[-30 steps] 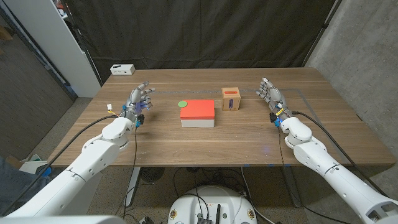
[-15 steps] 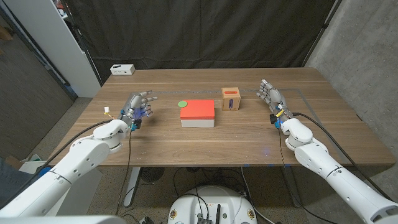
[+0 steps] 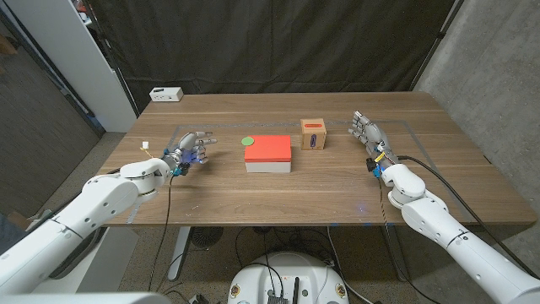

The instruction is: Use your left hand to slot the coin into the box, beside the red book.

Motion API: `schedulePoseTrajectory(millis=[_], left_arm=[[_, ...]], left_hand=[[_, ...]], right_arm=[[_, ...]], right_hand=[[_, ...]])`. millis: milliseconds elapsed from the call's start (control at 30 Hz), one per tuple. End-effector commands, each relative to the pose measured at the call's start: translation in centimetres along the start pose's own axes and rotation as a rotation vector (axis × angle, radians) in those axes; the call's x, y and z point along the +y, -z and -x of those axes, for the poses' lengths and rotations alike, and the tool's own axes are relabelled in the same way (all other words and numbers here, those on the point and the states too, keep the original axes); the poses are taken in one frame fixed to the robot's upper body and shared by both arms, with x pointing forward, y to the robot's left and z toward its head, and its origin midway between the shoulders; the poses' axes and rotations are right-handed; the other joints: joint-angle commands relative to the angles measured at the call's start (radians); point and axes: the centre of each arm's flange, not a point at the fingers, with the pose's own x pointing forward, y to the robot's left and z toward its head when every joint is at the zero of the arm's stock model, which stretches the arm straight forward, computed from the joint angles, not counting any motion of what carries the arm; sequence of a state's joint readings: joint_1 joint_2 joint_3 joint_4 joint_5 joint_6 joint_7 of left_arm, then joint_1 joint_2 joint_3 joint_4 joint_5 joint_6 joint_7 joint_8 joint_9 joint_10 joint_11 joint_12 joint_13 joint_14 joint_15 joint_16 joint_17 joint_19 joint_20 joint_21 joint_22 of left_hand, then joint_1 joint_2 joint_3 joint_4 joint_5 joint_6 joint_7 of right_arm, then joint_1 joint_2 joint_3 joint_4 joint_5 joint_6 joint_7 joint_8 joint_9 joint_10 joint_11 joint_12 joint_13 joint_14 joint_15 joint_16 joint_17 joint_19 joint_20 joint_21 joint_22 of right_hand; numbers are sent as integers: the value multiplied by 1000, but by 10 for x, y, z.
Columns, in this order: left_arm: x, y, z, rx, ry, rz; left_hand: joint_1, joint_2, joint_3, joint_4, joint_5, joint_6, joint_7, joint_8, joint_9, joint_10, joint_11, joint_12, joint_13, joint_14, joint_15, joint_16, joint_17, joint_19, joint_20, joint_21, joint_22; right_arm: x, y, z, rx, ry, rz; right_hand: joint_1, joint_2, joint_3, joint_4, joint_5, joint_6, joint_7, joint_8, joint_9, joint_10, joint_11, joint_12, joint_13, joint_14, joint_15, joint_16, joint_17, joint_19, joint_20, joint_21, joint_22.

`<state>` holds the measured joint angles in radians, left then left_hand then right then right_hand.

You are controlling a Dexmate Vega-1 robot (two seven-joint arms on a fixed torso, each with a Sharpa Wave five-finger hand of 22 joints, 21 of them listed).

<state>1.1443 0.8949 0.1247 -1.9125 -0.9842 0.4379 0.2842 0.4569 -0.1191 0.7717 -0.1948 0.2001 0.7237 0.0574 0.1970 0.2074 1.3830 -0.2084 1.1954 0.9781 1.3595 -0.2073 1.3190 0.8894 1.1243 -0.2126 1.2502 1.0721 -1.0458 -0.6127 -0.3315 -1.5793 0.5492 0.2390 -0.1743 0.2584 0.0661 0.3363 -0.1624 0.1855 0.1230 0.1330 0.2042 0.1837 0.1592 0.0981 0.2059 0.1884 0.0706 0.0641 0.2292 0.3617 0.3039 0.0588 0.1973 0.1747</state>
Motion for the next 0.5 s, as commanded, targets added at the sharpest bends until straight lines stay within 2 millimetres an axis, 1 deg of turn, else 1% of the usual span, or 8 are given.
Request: schedulePoseTrajectory(millis=[33, 133, 200, 300, 500], left_arm=[[-4, -15, 0, 113, 37, -58], [-6, -21, 2, 123, 46, -71], [-7, -22, 2, 125, 51, -72], [-9, -28, 3, 129, 57, -75], [-15, -29, -2, 140, 86, -52]], left_hand=[[57, -9, 0, 4, 5, 10, -2, 2, 6, 8, -2, 7, -12, 7, -3, 14, -7, 13, -2, -6, -20], [82, -11, -7, 9, 4, 10, -2, 2, 8, 5, -2, 6, -21, 11, -4, 23, -7, 9, -1, -16, -44], [87, -10, -9, 9, 4, 9, -3, 2, 8, 7, -2, 7, -22, 7, -4, 20, -12, 10, -1, -18, -49], [108, -5, -11, 10, 5, 2, -2, 0, 9, 3, -1, 3, -32, 7, -5, 24, -13, 12, -2, -22, -64], [135, 2, -19, 14, 5, -1, -1, -1, 11, 3, 0, 0, -44, 10, -5, 33, -13, 22, -1, -18, -76]], right_arm=[[0, 0, 6, 9, -4, 20], [-2, -1, 7, 8, -6, 27], [-2, -2, 7, 10, -5, 25], [-5, -1, 7, 13, -9, 31], [-7, 1, 7, 22, -13, 32]], right_hand=[[10, -3, 8, 0, 6, 11, 16, 6, 2, 10, 0, 5, 5, 12, 3, 8, -1, 10, 0, 9, 1], [11, -3, 8, 0, 6, 12, 16, 6, 2, 13, 0, 6, 6, 12, 4, 8, -1, 10, 1, 9, 1], [12, -4, 8, 0, 6, 13, 16, 6, 2, 15, 1, 6, 6, 13, 5, 8, -1, 11, 1, 9, 2], [12, -4, 8, 0, 5, 14, 15, 6, 3, 17, 0, 7, 6, 14, 4, 8, -1, 12, 2, 9, 2], [13, -5, 8, 1, 5, 15, 13, 5, 3, 20, 1, 7, 6, 16, 3, 8, -1, 14, 3, 10, 2]])
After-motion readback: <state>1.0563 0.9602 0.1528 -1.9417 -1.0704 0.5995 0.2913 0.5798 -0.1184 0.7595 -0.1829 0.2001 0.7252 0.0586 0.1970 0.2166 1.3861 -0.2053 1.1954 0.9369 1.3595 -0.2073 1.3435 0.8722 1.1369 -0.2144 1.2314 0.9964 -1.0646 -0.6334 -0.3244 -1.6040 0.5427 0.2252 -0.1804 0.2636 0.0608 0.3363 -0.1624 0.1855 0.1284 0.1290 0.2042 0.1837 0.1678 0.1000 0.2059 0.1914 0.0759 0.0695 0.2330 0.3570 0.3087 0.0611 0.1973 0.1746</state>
